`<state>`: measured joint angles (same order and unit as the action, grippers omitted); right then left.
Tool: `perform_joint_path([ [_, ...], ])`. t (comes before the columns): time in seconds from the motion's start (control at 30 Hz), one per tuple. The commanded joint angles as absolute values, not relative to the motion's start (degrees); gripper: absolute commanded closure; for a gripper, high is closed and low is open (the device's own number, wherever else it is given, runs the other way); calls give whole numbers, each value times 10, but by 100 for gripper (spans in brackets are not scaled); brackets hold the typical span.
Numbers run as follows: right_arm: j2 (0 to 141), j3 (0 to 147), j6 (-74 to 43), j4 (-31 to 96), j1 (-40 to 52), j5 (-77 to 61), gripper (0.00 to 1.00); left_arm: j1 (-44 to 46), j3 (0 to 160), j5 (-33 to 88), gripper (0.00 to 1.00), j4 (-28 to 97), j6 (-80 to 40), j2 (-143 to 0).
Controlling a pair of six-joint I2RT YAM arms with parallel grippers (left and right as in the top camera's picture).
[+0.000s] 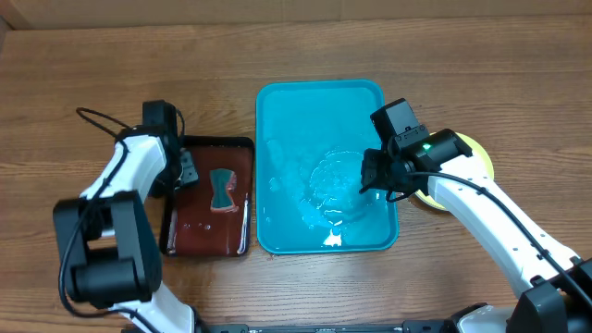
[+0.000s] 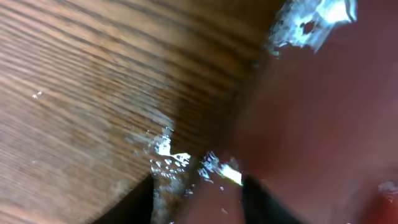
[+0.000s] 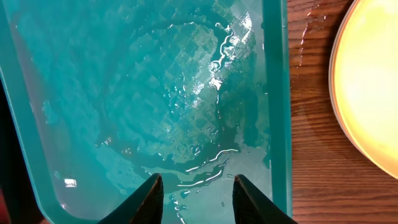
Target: Clean dirty plates on tray and stack at the side
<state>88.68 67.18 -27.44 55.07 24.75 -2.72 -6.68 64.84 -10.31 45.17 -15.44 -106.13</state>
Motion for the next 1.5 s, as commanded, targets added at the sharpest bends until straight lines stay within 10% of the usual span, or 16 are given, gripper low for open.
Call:
perform_joint_path([
  [0.0, 883, 679, -279, 548, 246, -26, 62, -73, 642, -105, 75, 451, -145, -1080],
  [0.23, 883, 679, -279, 543, 246, -26, 62, -73, 648, -100, 96, 452, -146, -1079],
  [1.23, 883, 679, -282, 541, 246, -26, 61, -72, 648, -96, 93, 286, 103, -1079],
  [1.47, 883, 679, -284, 514, 244, -26, 61, -72, 703, -94, 12, 352, 63, -1078],
])
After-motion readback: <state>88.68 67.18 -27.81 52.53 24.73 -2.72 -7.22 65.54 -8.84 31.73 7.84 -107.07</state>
